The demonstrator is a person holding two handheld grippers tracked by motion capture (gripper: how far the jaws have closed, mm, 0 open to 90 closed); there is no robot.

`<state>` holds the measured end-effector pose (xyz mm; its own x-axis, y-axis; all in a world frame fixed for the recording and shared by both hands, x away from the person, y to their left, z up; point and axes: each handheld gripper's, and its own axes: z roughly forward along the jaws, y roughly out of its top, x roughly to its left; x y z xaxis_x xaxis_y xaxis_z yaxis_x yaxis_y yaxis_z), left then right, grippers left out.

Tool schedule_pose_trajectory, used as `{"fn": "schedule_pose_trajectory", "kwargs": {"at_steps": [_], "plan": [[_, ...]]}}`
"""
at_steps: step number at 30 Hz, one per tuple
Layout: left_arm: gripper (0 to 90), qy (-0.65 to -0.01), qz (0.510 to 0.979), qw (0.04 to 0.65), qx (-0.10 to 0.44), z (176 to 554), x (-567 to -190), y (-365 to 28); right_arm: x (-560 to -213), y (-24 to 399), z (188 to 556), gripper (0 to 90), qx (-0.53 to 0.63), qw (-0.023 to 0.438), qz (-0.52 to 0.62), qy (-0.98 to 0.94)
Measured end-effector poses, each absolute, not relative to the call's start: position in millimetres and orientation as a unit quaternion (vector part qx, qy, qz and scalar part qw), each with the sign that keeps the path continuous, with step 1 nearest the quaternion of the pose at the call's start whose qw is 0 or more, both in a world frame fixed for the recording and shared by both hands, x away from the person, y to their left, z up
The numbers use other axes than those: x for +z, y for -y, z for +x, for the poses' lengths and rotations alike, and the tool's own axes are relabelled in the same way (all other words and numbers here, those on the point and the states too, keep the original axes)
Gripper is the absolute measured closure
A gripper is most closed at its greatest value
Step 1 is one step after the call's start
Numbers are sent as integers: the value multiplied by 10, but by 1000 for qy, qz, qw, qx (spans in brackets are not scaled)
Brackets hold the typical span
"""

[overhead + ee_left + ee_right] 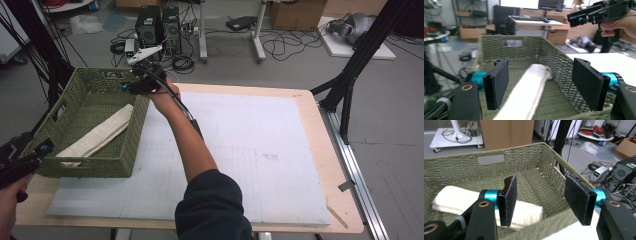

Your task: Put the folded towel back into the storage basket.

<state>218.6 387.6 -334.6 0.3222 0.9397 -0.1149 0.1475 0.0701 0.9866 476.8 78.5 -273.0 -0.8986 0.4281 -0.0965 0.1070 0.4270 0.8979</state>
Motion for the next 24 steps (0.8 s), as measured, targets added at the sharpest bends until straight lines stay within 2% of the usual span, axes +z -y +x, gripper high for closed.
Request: {"fn": "schedule_pose_trajectory", "kwargs": {"at_steps": [7,14,16,24], "plan": [[245,-463,593,569,333,2276,-3327,-3573,-2741,-295,4667,327,530,123,180,-820],[183,-443,614,577,306,2394,-3332,-3229,-2822,207,4502,260,523,123,198,-820],[183,-434,620,580,300,2430,-3332,-3118,-2842,367,4452,224,522,121,206,-819],[209,-406,641,589,279,2563,-3366,-2695,-2925,982,4204,210,521,135,234,-810]]}}
